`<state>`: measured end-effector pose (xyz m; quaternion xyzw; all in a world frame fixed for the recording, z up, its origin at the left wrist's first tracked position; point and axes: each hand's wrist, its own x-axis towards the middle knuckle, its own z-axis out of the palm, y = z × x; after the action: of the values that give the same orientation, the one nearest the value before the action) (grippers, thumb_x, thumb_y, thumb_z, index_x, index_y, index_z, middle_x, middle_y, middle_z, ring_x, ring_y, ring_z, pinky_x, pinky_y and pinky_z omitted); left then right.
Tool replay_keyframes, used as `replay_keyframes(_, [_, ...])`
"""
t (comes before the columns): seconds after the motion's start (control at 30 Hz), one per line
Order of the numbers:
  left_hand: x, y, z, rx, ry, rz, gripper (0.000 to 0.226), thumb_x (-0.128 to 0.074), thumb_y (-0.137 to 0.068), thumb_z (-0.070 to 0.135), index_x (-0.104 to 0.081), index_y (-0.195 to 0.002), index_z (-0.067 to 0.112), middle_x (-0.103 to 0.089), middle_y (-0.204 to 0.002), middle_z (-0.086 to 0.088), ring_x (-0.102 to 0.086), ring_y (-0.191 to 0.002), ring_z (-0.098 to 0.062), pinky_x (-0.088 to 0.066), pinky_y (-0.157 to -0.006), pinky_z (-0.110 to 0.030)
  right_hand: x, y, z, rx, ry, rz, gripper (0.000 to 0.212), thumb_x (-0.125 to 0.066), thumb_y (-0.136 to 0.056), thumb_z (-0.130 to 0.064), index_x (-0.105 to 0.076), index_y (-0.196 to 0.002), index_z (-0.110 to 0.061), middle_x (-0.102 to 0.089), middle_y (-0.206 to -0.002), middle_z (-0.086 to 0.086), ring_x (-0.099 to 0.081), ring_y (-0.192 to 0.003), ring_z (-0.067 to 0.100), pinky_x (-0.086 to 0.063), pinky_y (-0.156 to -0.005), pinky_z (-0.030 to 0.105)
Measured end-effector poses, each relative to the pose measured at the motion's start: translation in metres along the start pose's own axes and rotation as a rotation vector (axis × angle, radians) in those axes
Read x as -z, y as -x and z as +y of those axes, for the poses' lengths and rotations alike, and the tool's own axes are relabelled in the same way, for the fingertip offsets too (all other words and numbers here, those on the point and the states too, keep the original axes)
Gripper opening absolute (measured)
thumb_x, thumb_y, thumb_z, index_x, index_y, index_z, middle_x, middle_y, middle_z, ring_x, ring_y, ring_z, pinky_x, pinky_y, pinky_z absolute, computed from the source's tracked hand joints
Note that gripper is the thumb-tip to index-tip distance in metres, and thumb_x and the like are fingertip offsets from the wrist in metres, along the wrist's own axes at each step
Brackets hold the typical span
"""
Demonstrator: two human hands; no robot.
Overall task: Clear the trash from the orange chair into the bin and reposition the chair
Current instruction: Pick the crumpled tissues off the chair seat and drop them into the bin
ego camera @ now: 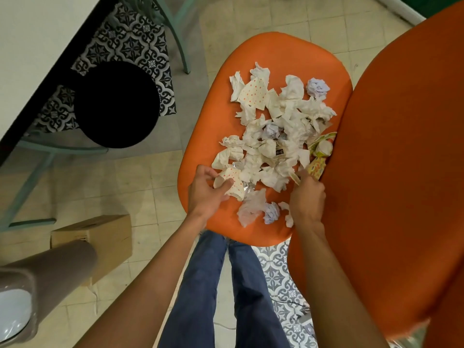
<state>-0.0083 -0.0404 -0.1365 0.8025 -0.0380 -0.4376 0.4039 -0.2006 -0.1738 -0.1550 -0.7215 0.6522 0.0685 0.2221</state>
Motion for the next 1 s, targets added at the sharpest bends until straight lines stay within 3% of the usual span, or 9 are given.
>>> replay_keyframes(0.13, [0.009,0.009,0.018,-0.019,0.081,0.002,0.048,-0.090,-0.082,0.027,-0.061,-0.120,0.030,-0.068,-0.119,0.002,-0.073,-0.102,-0.015,-0.066,-0.070,-0.039,0.035,0.009,-0.009,0.026,0.017,0.095,0.015,-0.063,-0.105,-0.018,-0.071,-0.118,-0.017,-0.073,-0.098,0.011,-0.072,-0.089,0.034,-0.061,-0.069,0.045])
replay_keyframes(0.23, [0.018,0.021,0.032,-0.020,0.150,0.014,0.042,-0.086,-0.086,0.025,-0.066,-0.123,0.023,-0.066,-0.119,0.004,-0.074,-0.100,-0.015,-0.066,-0.073,-0.035,0.058,0.015,-0.024,0.052,-0.123,0.103,0.023,-0.061,-0.107,-0.024,-0.067,-0.125,-0.012,-0.067,-0.117,0.012,-0.068,-0.097,0.030,-0.058,-0.079,0.042])
replay_keyframes(0.33, [0.032,0.032,0.042,-0.022,0.224,0.045,0.048,-0.085,-0.086,0.027,-0.065,-0.129,0.020,-0.066,-0.125,0.000,-0.075,-0.102,-0.016,-0.066,-0.077,-0.041,0.079,0.023,-0.048,0.116,-0.239,0.118,0.031,-0.058,-0.108,-0.026,-0.064,-0.135,-0.012,-0.057,-0.132,0.012,-0.059,-0.103,0.022,-0.051,-0.088,0.034])
replay_keyframes(0.43, [0.052,0.044,0.047,-0.055,0.258,0.087,0.048,-0.085,-0.086,0.032,-0.065,-0.129,0.026,-0.068,-0.128,0.003,-0.073,-0.108,-0.015,-0.066,-0.079,-0.039,0.094,0.035,-0.076,0.230,-0.334,0.129,0.027,-0.062,-0.105,-0.028,-0.061,-0.131,-0.024,-0.065,-0.121,0.002,-0.064,-0.105,0.022,-0.061,-0.088,0.048])
replay_keyframes(0.5, [0.069,0.053,0.046,-0.070,0.274,0.129,0.048,-0.087,-0.083,0.039,-0.066,-0.126,0.033,-0.071,-0.126,0.007,-0.073,-0.109,-0.013,-0.065,-0.083,-0.041,0.105,0.048,-0.095,0.276,-0.396,0.105,0.028,-0.065,-0.104,-0.030,-0.056,-0.131,-0.028,-0.071,-0.119,-0.002,-0.069,-0.101,0.021,-0.063,-0.082,0.049])
replay_keyframes(0.6, [0.098,0.066,0.042,-0.095,0.278,0.193,0.051,-0.089,-0.077,0.054,-0.068,-0.122,0.040,-0.073,-0.122,0.011,-0.071,-0.112,-0.011,-0.063,-0.090,-0.046,0.121,0.071,-0.123,0.360,-0.431,0.107,0.032,-0.070,-0.103,-0.029,-0.056,-0.132,-0.027,-0.073,-0.104,-0.002,-0.071,-0.082,0.017,-0.058,-0.070,0.024])
replay_keyframes(0.67, [0.124,0.079,0.039,-0.109,0.307,0.243,0.049,-0.088,-0.080,0.048,-0.069,-0.124,0.036,-0.073,-0.122,0.011,-0.070,-0.111,-0.006,-0.062,-0.093,-0.044,0.128,0.093,-0.149,0.421,-0.434,0.086,0.033,-0.072,-0.102,-0.027,-0.058,-0.132,-0.027,-0.070,-0.095,-0.008,-0.069,-0.073,0.011,-0.047,-0.064,0.009])
replay_keyframes(0.77, [0.159,0.099,0.032,-0.137,0.370,0.307,0.044,-0.086,-0.085,0.036,-0.070,-0.126,0.028,-0.075,-0.119,0.012,-0.069,-0.113,-0.002,-0.060,-0.098,-0.042,0.126,0.122,-0.182,0.451,-0.470,0.008,0.038,-0.073,-0.102,-0.028,-0.057,-0.134,-0.040,-0.072,-0.095,-0.009,-0.069,-0.074,0.005,-0.056,-0.065,0.027])
replay_keyframes(1.0, [0.256,0.147,-0.019,-0.093,0.549,0.450,0.039,-0.083,-0.087,0.033,-0.071,-0.123,0.023,-0.077,-0.116,0.007,-0.073,-0.108,-0.011,-0.064,-0.089,-0.046,0.088,0.206,-0.250,0.664,-0.393,-0.156,0.039,-0.072,-0.101,-0.024,-0.060,-0.133,-0.043,-0.073,-0.095,-0.014,-0.068,-0.084,0.004,-0.056,-0.076,0.031])
